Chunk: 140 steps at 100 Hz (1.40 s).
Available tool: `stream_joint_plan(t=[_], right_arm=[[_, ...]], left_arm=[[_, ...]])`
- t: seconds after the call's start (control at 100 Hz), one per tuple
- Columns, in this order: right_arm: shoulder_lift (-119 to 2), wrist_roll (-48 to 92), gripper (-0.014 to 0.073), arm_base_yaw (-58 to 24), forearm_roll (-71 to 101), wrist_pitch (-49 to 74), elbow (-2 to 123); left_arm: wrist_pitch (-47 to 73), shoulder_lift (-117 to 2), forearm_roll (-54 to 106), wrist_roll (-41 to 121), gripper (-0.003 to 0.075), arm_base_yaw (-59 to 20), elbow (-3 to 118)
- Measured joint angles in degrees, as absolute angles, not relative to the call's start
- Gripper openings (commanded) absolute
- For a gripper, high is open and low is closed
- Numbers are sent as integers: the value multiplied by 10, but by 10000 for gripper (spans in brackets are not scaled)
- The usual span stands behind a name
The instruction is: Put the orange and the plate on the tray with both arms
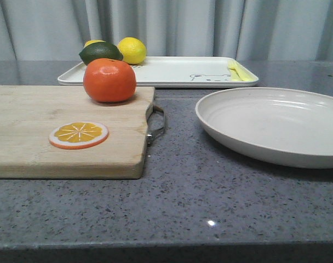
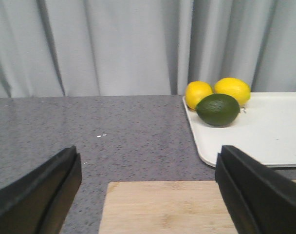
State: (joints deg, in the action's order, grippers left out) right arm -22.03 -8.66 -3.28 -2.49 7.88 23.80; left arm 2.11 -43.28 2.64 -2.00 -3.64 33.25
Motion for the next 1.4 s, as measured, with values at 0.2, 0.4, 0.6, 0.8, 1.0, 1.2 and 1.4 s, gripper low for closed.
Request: stream_joint_plan(t=[0.2,0.4,0.6,0.8,1.0,1.2,1.4], right_arm=[[-220,-87,-60,-33,-25,79,238],[-220,-87,-60,-33,-24,79,238],[-220,-87,-60,-33,-24,74,238],[-220,-87,-60,-33,-24,71,238],[-220,-87,-60,-33,-24,71,238],[-221,-87,-60,-33,-24,71,238],[-221,-87,-60,-33,-24,70,238]], left_arm=[[47,-570,26,-20,652,-115,420],[96,-693,27,-20,652,-194,526],[198,-803,38,-20,652,-244,643],[329,-894,94,-20,652,-251,755],[414,-960,113,-20,652,-251,826],[458,-998,120,-20,652,-254,853],[475,-1009,123,-20,652,-259,855]])
